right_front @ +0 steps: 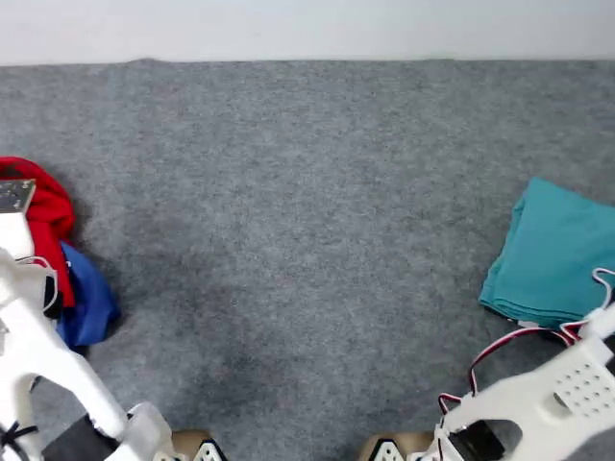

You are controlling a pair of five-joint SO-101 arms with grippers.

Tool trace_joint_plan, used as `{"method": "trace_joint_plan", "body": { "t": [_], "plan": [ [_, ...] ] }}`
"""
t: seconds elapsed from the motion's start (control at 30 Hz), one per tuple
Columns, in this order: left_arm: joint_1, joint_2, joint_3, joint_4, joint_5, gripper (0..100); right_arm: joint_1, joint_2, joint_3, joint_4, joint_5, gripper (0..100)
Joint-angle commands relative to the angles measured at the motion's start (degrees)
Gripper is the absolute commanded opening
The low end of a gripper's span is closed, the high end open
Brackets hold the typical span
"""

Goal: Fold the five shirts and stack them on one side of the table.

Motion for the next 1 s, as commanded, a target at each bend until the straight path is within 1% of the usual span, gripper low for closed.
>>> {"method": "trace_joint_plan", "body": {
  "t": [0.0,0.17,0.23,0.33,0.43,0.63,0.7,0.97],
  "plan": [
    [0.4,-1.8,-0.2,0.4,0.4,1,0.0,1.2,-0.6,-2.8,0.4,18.4],
    [0.4,-1.8,-0.2,0.5,0.4,1,0.7,4.4,-0.4,-5.1,0.5,5.8],
    [0.4,-1.8,-0.2,1.1,0.4,1,2.2,5.8,-0.5,-4.7,0.5,2.8],
    [0.4,-1.8,-0.2,1.2,0.4,1,4.0,6.2,-0.6,-4.4,0.5,2.5],
    [0.4,-1.8,-0.2,1.2,0.4,1,3.8,4.9,-0.7,-2.1,0.5,2.5],
    [0.4,-1.8,-0.2,1.2,0.4,1,-1.1,-0.5,-0.7,4.3,0.5,2.1],
    [0.4,-1.8,-0.2,1.3,0.4,1,-1.9,-2.5,-0.6,4.9,0.2,2.1],
    [0.3,-1.8,-0.4,2.4,0.4,1,1.6,-4.4,-0.5,4.6,1.1,2.1]
  ]
}}
